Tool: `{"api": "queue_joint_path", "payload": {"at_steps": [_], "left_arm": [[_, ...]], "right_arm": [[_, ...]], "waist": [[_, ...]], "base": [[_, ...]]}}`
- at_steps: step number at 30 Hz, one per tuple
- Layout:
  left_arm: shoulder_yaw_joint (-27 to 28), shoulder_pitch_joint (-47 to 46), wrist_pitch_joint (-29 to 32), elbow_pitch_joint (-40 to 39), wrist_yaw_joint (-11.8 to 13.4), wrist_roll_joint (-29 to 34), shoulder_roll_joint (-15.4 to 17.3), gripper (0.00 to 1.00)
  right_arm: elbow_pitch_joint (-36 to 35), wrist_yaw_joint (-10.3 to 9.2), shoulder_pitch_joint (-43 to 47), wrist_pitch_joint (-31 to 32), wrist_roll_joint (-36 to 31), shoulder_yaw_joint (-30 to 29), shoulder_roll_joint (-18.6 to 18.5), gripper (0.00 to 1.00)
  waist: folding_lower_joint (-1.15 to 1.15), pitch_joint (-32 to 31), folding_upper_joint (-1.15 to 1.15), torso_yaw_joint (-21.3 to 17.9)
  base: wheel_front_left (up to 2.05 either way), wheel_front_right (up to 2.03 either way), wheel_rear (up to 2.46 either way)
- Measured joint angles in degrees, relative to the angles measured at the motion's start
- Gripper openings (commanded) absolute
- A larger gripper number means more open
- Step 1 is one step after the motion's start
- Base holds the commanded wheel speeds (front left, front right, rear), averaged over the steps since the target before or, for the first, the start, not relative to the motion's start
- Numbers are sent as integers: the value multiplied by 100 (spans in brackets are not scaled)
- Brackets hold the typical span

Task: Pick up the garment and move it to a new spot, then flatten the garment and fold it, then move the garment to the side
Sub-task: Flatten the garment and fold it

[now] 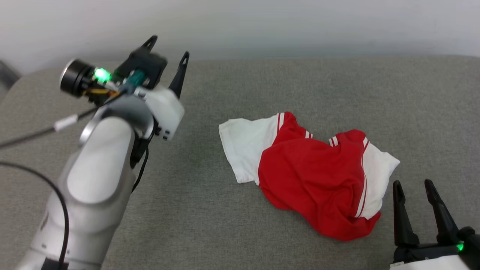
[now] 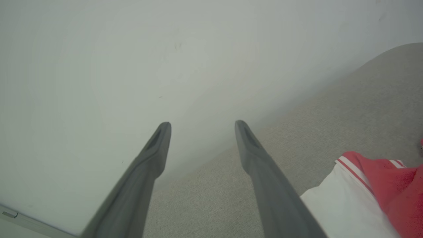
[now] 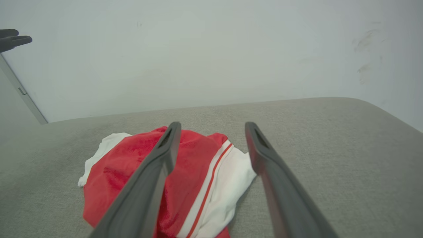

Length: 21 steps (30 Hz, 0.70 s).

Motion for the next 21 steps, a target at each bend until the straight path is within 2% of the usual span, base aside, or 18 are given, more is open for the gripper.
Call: {"api": "queue_joint_path", "payload": {"at_steps": [2, 3, 4, 5, 6, 7, 8, 13, 14, 15, 16, 17, 21], "left_arm": [[-305, -402, 461, 213, -19, -183, 35, 100], [-305, -402, 461, 213, -19, -183, 35, 100], [-936, -827, 912, 370, -29, -504, 154, 100], [-1262, -1023, 1143, 439, -42, -730, 209, 100], [-1262, -1023, 1143, 439, -42, -730, 209, 100], [-1892, -1401, 1607, 497, -43, -1228, 323, 100], [-1892, -1401, 1607, 497, -43, -1228, 323, 100], [-3238, -2166, 2942, 430, -43, -2746, 731, 100], [-3613, -2458, 3400, 328, -42, -3247, 893, 100], [-3613, -2458, 3400, 328, -42, -3247, 893, 100], [-4043, -2730, 3871, 222, -42, -3653, 1040, 100], [-4043, -2730, 3871, 222, -42, -3653, 1040, 100], [-4894, -3134, 4634, 31, -42, -4198, 1284, 100]], "right_arm": [[-14, 0, -76, 0, -9, 36, 2, 100], [-14, 0, -76, 0, -9, 36, 2, 100], [-30, 0, -169, 1, -9, 55, 3, 100], [-37, 0, -215, 0, -9, 57, 4, 100], [-37, 0, -215, 0, -9, 57, 4, 100], [-56, 0, -285, 0, -8, 57, 1, 100], [-56, 0, -285, 0, -8, 57, 1, 100], [-119, 0, -531, 0, 31, 100, 2, 100], [-151, 0, -617, 0, 54, 114, 0, 100], [-151, 0, -617, 0, 54, 114, 0, 100], [-174, 0, -710, 0, 96, 120, 2, 100], [-174, 0, -710, 0, 96, 120, 2, 100], [-203, 0, -864, 0, 149, 149, 0, 100]], "waist": [[0, 128, 0, -45], [0, 128, 0, -45], [0, 258, 0, -97], [0, 321, 0, -127], [0, 321, 0, -127], [0, 453, 0, -187], [0, 453, 0, -187], [0, 789, 0, -352], [0, 933, 0, -425], [0, 933, 0, -425], [0, 1086, 0, -497], [0, 1086, 0, -497], [0, 1394, 0, -632]], "base": [[0, 0, 0], [0, 0, 0], [0, 0, 0], [0, 0, 0], [0, 0, 0], [0, 0, 0], [0, 0, 0], [0, 0, 0], [0, 0, 0], [0, 0, 0], [0, 0, 0], [0, 0, 0], [0, 0, 0]]}}
